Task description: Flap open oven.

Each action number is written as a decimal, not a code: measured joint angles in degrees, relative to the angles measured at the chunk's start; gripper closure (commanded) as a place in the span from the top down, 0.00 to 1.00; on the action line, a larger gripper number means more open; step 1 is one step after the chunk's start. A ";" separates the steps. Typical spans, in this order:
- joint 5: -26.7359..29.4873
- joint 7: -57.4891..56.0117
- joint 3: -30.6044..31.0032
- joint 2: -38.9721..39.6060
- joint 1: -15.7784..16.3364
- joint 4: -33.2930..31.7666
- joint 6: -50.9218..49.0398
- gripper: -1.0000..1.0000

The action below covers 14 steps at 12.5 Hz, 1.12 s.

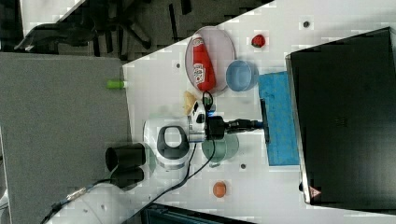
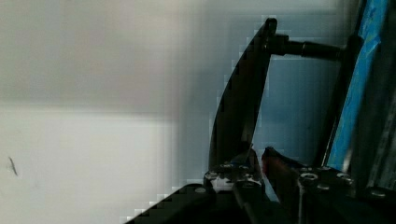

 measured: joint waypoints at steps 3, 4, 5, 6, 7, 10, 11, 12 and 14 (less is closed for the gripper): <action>-1.82 7.35 0.13 5.36 1.83 1.23 -0.48 0.18; -1.85 8.54 0.37 6.22 2.30 2.35 -1.99 0.18; -1.90 9.15 0.62 6.50 2.44 3.36 -2.88 0.18; -1.85 9.62 0.73 6.48 2.37 3.58 -2.85 0.18; -1.79 9.85 0.74 6.42 2.38 3.58 -2.55 0.18; 5.85 10.57 0.20 5.36 2.41 5.04 -2.18 0.18; 12.45 11.02 0.51 3.93 2.31 6.15 -1.87 0.18; 18.63 11.05 1.08 1.27 2.25 6.71 -1.57 0.18; 28.09 11.12 1.31 -5.86 3.13 8.84 -1.85 0.18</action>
